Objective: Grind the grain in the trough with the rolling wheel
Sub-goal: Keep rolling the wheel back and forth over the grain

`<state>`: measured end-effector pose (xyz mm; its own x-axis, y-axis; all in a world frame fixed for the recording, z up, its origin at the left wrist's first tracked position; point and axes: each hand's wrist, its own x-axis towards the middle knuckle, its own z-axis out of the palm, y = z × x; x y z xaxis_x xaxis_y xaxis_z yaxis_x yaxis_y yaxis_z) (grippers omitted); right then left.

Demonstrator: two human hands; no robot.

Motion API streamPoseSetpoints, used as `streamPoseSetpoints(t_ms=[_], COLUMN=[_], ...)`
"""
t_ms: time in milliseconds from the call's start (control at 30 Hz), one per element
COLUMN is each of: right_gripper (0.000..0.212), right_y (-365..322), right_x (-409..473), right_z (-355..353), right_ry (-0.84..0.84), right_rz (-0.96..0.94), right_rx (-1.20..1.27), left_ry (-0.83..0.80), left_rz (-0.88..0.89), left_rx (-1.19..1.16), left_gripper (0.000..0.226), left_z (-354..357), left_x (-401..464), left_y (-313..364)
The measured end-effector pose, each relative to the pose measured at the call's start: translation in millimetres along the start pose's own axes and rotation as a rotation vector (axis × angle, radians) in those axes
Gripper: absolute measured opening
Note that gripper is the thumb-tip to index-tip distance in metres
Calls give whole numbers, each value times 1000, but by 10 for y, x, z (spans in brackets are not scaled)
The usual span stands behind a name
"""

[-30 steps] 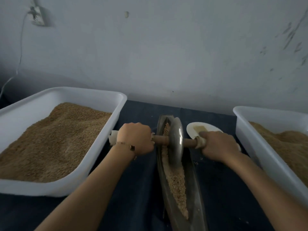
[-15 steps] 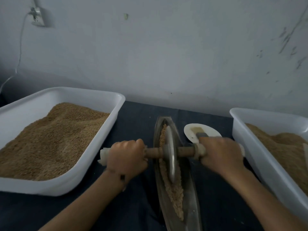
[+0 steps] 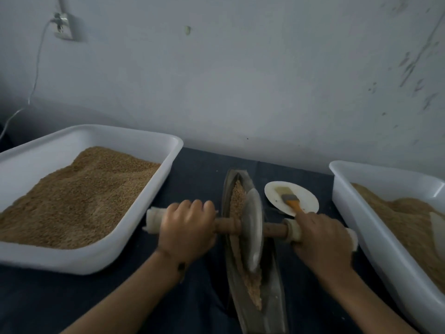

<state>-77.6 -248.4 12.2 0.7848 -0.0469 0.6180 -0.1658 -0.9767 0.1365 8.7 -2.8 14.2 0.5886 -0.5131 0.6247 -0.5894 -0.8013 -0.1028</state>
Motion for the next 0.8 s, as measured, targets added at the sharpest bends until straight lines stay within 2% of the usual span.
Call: streamPoseSetpoints(t_ms=[33,67,133,167,233,300,400,500,567,600,667,733,800], right_gripper=[14,16,21,23,24,14,2,6,10,7,8,9,19], right_y=[18,33,33,24,-7,7,79,84,94,105,101,51,0], right_x=[-138,-232,-263,-220,-36,263,702,1061,1134,1092,845,446,94], right_z=[-35,-60,-74,-60,-23,-6,94,152,169,184,200,227,230], right_ry=[163,247,246,210,37,-237,-540,-797,-861,-815,-592,-290,-37], right_rz=[-66,-114,-140,-126,-63,-1,26,88,125,131,144,128,84], right_rx=[39,70,90,94,50,-50,-29,33,67,84,96,85,131], left_ry=[143,227,284,249,83,-175,-537,-712,-753,-740,-610,-349,-143], left_rz=[21,20,34,38,7,-67,-142,-180,-176,-160,-118,-27,40], left_rx=[3,7,29,19,-32,-33,-142,-222,-230,-202,-100,5,34], left_gripper=[23,24,23,20,19,17,18,17,16,17,20,19,23], left_z=[3,10,23,24,25,42,165,280,279,252,172,103,18], left_x=[-152,-262,-323,-279,-118,125,483,746,856,880,844,620,309], left_y=[27,49,59,50,29,-52,-245,-347,-348,-328,-261,-140,-5])
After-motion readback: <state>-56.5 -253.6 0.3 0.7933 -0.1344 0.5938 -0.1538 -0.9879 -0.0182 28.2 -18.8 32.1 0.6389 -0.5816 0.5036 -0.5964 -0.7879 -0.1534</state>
